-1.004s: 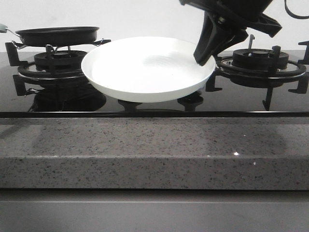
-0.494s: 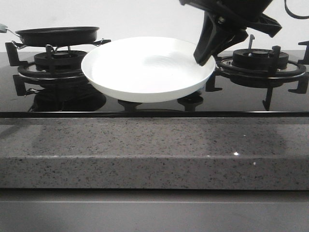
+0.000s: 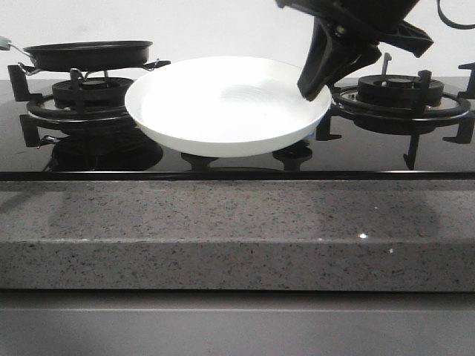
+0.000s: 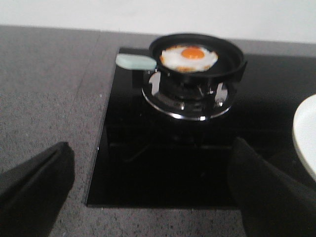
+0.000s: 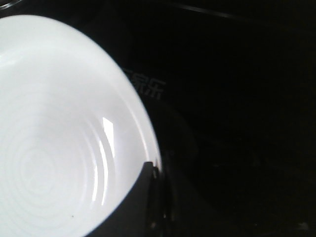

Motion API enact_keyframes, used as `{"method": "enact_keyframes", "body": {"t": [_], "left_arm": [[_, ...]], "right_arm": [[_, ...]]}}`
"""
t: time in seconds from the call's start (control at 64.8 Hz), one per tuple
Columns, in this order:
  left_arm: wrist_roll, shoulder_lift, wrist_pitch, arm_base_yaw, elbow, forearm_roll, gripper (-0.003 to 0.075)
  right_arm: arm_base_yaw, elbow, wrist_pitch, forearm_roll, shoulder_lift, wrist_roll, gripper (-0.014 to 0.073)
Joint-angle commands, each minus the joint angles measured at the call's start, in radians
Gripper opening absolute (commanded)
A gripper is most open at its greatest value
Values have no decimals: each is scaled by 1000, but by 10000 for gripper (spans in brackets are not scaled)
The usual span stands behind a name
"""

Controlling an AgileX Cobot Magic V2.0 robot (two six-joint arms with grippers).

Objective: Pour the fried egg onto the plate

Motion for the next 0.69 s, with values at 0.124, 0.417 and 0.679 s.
{"method": "enact_keyframes", "body": {"t": [0.124,0.417,0.679], "left_arm": [[-6,287,98,46,-188,-5,652],[231,588,148,274,-420,-487,652],[384,828,237,407,-498,-1093,652]], "right_arm": [[-1,-22,-47,13,-35,-12,-68],[-1,-22,-47,13,-35,-12,-68],[-1,-22,-47,13,-35,-12,-68]]}}
